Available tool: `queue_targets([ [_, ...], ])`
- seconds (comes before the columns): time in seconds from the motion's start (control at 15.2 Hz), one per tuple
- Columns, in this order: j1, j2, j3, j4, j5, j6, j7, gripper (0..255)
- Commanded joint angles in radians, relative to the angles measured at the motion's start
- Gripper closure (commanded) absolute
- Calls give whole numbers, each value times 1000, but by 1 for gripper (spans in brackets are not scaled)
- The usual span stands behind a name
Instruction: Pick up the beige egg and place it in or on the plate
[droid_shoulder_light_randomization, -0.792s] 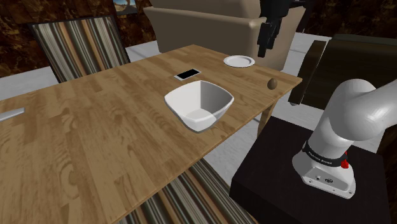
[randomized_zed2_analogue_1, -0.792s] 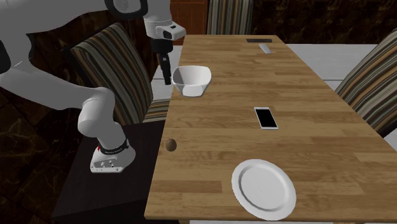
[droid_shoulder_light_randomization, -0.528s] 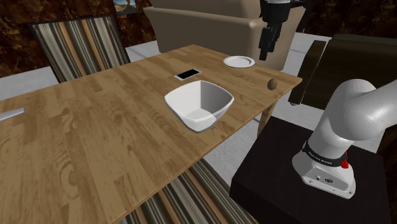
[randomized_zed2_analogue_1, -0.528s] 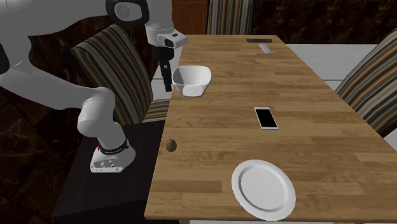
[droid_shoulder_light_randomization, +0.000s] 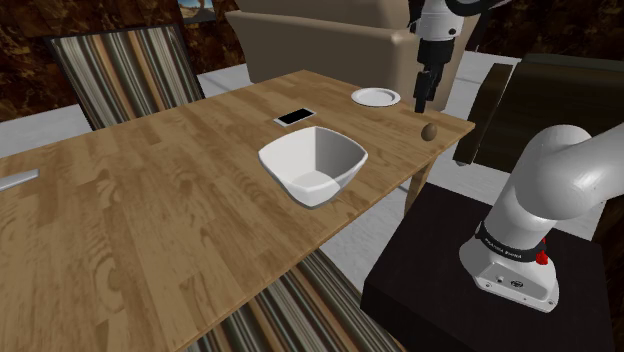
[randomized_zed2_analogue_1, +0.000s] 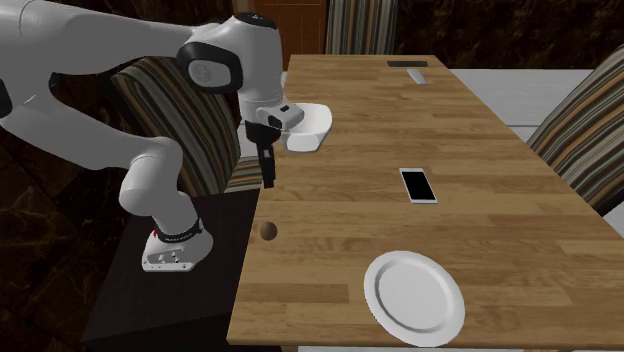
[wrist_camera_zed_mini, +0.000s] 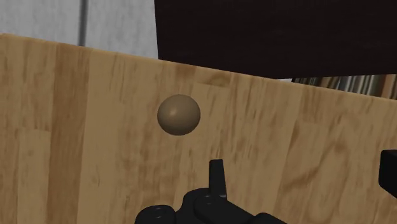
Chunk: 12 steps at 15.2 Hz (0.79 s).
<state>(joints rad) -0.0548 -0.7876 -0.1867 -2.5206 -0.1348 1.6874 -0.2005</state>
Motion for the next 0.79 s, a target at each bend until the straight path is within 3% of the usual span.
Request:
queue_targets([
  [0.0, -18, 16, -40, -28, -29, 35, -36, 0],
  [0.4, -67, 115, -164, -81, -112, 160, -140, 0],
  [0.73, -73, 128, -179, -129, -125, 220, -141, 0],
])
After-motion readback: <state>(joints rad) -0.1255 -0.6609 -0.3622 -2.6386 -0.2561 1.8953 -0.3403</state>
